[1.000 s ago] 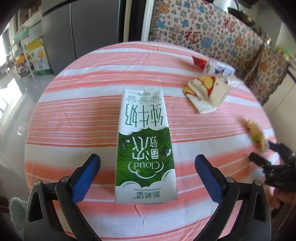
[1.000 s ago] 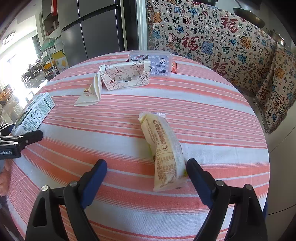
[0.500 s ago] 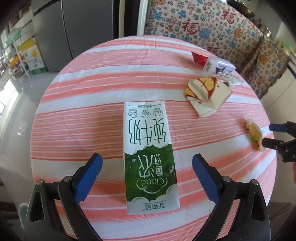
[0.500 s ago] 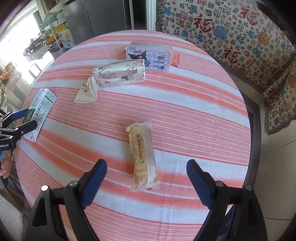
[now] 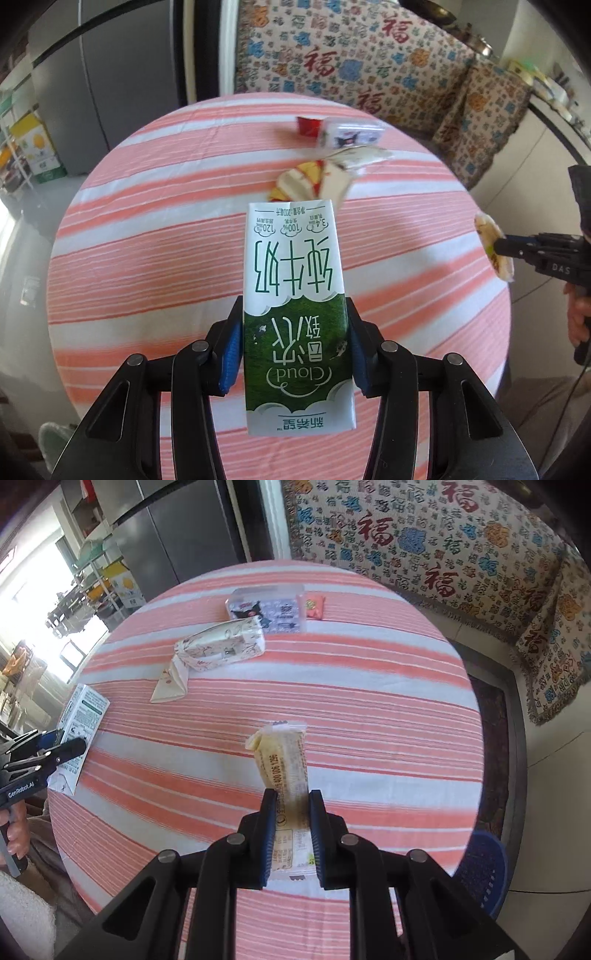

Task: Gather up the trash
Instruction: 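Carry the carton and bread roll over the blue wastebasket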

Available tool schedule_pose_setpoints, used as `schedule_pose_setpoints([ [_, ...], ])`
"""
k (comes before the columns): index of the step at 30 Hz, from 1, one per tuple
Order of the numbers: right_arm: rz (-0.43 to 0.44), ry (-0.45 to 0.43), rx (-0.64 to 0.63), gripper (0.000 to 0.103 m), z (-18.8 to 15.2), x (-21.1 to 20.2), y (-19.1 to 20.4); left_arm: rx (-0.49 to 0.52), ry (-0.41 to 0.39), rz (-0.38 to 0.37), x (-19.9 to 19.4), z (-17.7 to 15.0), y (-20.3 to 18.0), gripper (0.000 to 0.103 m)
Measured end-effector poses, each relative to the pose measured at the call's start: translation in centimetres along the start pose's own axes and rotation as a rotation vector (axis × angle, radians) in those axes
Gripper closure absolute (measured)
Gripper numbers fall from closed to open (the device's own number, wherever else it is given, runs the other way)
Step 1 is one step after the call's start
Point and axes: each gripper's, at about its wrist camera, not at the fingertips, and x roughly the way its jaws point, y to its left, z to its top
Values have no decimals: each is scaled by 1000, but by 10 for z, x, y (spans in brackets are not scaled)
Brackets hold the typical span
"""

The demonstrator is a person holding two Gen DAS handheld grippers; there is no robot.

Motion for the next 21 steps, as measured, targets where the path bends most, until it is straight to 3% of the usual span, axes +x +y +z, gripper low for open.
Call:
schedule_pose_setpoints([
  [5, -38, -63, 110, 85, -37, -46, -67, 100, -21, -142, -8, 8, -96, 54],
  [13, -174, -91, 330, 85, -99, -77, -189, 242, 23, -345, 32, 15, -268, 54],
  [16, -204, -92, 391, 85, -120, -73, -221, 271, 49, -390, 58, 13, -324, 53],
  [21, -235, -100, 476, 85, -152, -62, -265, 279, 92, -415, 104, 10, -381, 53],
])
